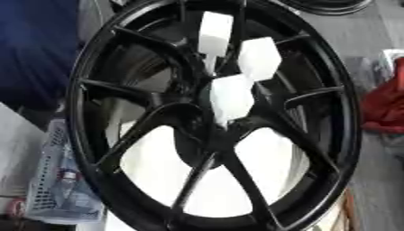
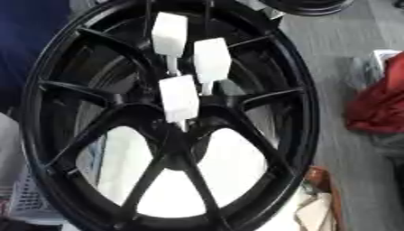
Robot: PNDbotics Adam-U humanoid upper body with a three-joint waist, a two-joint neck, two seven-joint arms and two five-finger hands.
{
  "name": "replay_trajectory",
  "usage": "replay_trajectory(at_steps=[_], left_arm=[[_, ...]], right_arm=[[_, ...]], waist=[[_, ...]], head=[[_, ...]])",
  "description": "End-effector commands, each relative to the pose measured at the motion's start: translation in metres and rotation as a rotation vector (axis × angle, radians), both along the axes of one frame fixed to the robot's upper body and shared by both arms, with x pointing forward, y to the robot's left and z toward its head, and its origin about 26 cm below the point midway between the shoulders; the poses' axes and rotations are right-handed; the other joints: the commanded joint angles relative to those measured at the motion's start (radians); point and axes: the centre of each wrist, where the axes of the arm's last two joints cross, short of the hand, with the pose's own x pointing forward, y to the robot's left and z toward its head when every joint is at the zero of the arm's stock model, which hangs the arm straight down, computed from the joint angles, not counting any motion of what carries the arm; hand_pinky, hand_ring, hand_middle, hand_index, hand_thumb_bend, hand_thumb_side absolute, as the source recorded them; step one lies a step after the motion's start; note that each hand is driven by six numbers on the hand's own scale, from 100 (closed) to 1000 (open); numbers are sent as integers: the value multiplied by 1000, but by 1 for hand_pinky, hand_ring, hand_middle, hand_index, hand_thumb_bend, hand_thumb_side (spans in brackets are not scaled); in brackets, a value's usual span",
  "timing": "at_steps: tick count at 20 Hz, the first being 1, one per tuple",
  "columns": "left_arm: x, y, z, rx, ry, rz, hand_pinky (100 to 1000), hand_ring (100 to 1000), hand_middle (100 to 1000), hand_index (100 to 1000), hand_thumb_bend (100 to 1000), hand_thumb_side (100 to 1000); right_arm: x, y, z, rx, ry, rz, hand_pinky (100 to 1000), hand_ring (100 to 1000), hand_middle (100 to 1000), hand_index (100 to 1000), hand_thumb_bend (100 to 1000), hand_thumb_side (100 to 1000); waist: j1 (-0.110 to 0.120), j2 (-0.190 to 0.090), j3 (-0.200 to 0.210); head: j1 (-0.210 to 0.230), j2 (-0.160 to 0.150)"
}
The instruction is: Pull the pin out of the wheel hub.
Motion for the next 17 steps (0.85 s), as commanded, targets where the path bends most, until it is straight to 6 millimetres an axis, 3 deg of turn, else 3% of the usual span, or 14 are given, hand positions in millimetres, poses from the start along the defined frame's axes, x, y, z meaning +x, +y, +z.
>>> replay_trajectory(at_steps=[1,2,3,10,17], left_arm=[[-5,1,15,27,-38,1,755,797,824,833,591,853],[-5,1,15,25,-36,-1,755,797,825,833,593,858],[-5,0,15,25,-36,-2,755,797,825,833,590,852],[-4,-3,17,29,-38,-18,755,798,825,832,585,852],[-4,-4,17,32,-38,-21,754,799,825,832,582,853]], right_arm=[[-9,31,25,-70,-73,123,849,808,713,784,100,384],[-10,43,28,-90,-75,167,848,806,710,783,240,450],[-10,55,30,-110,-73,209,848,805,710,782,100,385],[-16,117,38,-227,-41,419,845,800,704,778,100,383],[-17,141,42,-263,-23,501,845,800,703,777,100,383]], waist=[[5,-37,1],[5,-38,1],[5,-40,1],[3,-47,12],[0,-49,14]], head=[[-8,-2],[-10,-3],[-13,-4],[-23,-4],[-29,-8]])
